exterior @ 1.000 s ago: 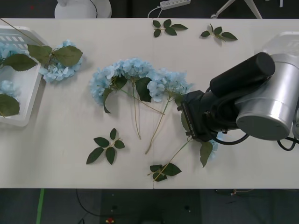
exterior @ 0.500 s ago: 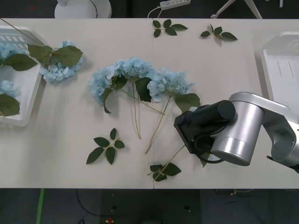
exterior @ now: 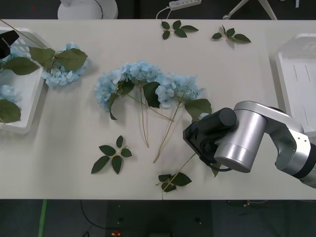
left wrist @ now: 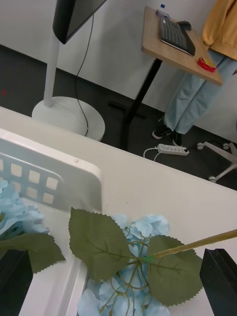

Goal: Place the red flowers into the right box and the blue flowers into the left box. If a person shows an open palm, hand one flower to the person first, then continue sorting.

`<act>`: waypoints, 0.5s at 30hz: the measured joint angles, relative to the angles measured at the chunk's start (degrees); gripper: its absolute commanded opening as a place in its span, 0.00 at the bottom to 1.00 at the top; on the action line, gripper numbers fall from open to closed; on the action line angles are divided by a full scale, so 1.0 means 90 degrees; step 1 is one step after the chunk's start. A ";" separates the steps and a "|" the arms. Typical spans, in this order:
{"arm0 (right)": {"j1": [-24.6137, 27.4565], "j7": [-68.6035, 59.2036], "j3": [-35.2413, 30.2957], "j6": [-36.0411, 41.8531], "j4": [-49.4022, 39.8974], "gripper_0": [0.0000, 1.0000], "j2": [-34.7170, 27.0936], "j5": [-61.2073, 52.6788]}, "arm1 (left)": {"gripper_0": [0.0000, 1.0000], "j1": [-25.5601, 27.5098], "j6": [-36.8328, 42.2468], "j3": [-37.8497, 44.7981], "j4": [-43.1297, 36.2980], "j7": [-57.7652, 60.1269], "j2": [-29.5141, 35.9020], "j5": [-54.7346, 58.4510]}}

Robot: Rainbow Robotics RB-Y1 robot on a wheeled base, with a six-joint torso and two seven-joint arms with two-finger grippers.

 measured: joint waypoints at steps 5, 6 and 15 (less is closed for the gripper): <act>0.0000 0.0000 0.0225 -0.0118 0.0248 0.66 0.0001 0.0104 | 1.00 -0.0090 -0.0402 -0.0416 0.0050 -0.0001 -0.0010 -0.0277; 0.0000 0.0000 0.0288 -0.0186 0.0304 0.67 0.0001 0.0144 | 1.00 -0.0097 -0.0454 -0.0496 0.0053 -0.0001 -0.0011 -0.0294; 0.0001 0.0000 0.0452 -0.0492 0.0815 0.66 0.0244 0.0329 | 1.00 -0.0457 -0.0582 -0.0842 0.0334 -0.0009 -0.0304 -0.0453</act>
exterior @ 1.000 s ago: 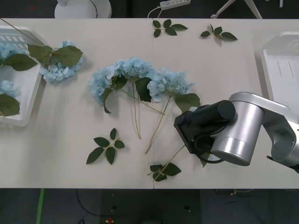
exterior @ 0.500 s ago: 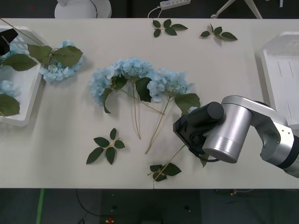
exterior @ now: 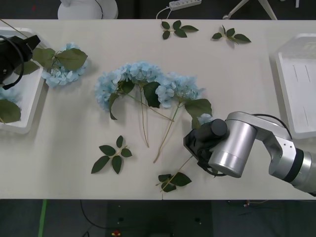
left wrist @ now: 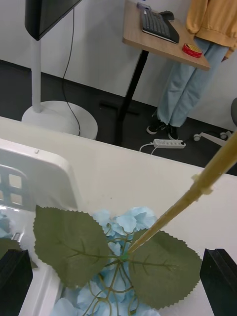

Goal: Place the red flowers into the right box and the blue flowers into the left box. If a person shows an open palm, hand one flower to the person first, then continue sorting.

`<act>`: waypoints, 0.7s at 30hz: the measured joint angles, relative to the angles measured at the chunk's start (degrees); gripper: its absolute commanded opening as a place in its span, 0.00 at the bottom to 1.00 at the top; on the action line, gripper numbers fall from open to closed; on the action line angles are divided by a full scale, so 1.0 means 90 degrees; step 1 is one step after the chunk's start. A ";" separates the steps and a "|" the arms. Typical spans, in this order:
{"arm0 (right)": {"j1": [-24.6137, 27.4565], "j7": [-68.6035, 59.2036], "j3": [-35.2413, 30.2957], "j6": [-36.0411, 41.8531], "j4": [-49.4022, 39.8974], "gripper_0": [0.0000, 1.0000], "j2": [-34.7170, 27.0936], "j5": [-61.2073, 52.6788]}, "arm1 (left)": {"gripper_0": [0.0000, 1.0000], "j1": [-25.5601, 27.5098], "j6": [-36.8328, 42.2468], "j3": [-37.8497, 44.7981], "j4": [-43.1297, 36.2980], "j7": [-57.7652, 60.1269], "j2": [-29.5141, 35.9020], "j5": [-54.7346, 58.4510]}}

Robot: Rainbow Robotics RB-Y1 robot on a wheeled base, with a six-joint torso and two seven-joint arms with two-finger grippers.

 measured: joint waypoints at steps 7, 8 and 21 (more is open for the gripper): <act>0.0000 0.0000 0.0000 -0.0075 0.0230 0.38 0.0182 0.0095 | 0.58 -0.0486 -0.0247 -0.0207 0.0495 -0.0432 -0.0263 -0.0160; 0.0001 0.0000 0.0000 -0.0076 0.0248 0.31 0.0195 0.0115 | 0.47 -0.0523 -0.0309 -0.0207 0.0523 -0.0515 -0.0291 -0.0177; 0.0001 0.0020 -0.0102 -0.0215 0.0537 0.00 0.0250 0.0127 | 0.00 -0.0732 -0.0608 -0.0207 0.0751 -0.0597 -0.0478 -0.0332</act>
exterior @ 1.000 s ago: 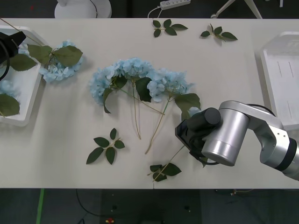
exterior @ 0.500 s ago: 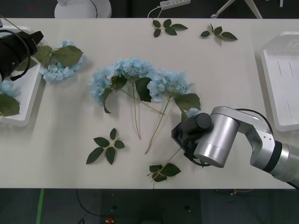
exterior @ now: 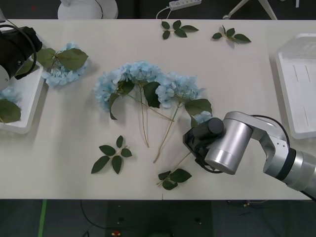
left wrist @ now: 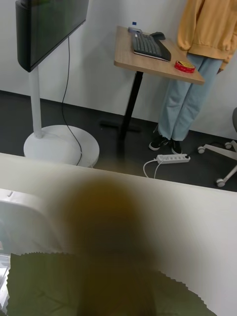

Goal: Place the red flowers into the right box and the blue flowers into the left box. If a person shows an open palm, hand one flower to the person first, then continue sorting.

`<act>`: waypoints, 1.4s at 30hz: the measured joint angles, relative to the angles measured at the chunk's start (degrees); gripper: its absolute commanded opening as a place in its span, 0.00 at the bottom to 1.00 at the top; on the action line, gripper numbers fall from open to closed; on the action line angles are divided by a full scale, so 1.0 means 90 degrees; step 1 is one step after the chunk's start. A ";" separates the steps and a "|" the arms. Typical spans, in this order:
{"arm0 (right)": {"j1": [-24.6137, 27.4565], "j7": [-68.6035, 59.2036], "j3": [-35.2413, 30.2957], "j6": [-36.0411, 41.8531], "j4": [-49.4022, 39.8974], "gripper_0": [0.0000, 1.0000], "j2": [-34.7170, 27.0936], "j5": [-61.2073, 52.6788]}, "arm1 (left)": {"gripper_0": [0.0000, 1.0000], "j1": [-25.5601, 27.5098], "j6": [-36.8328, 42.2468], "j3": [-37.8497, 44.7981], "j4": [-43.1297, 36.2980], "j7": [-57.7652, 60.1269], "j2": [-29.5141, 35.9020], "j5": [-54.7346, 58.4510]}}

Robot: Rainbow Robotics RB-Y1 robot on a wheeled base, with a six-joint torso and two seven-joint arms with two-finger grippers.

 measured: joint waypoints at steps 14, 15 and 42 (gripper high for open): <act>0.0001 0.3215 -0.0819 0.0003 0.0117 0.00 0.0028 0.0275 | 0.00 0.0541 0.1044 0.0029 -0.0931 0.0000 0.0182 0.0573; 0.0001 0.3674 -0.0855 0.0004 0.0121 0.00 0.0025 0.0377 | 0.00 0.0687 0.1261 0.0065 -0.1161 0.0000 0.0246 0.0697; -0.0008 1.1622 -0.3090 -0.0728 -0.0446 0.00 -0.0534 -0.2756 | 0.96 0.4253 0.4135 0.2127 -0.4845 0.0000 0.0764 0.0399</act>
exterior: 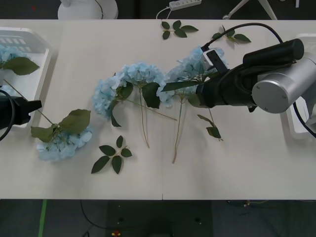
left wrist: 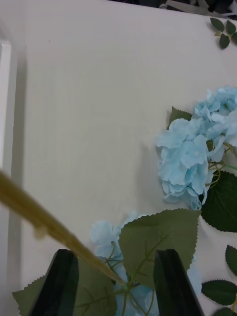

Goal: Place the red flowers into the right box and the blue flowers into the left box. If a person shows an open palm, hand one flower to the person first, then continue sorting.

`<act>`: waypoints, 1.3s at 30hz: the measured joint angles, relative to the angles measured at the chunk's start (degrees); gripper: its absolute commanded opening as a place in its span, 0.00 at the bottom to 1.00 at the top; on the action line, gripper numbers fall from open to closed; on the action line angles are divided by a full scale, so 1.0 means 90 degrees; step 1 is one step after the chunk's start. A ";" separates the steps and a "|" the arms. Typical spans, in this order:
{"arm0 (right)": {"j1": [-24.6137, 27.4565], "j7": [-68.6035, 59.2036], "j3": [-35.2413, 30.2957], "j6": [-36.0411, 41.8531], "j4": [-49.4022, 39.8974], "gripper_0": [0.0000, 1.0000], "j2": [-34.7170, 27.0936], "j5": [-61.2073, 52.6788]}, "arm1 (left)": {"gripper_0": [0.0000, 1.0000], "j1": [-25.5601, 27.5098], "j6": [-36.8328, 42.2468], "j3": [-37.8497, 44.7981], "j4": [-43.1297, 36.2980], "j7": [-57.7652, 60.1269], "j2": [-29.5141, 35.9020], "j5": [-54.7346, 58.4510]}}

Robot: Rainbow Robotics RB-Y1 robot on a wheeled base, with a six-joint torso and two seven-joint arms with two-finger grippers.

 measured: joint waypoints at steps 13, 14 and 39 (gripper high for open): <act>-0.0573 0.1857 -0.0254 -0.1477 -0.0254 0.00 -0.0197 -0.3074 | 1.00 -0.2053 0.1013 -0.0104 0.1579 0.0001 -0.0228 -0.0951; -0.0643 0.1864 -0.0254 -0.1627 -0.0266 0.00 -0.0197 -0.3431 | 1.00 -0.2332 0.1001 -0.0177 0.1880 0.0001 -0.0258 -0.1061; -0.1861 0.3013 0.0326 -0.2277 0.0131 0.00 0.0879 -0.3625 | 1.00 -0.3128 0.6008 0.0273 -0.0871 -0.2243 -0.0411 -0.3107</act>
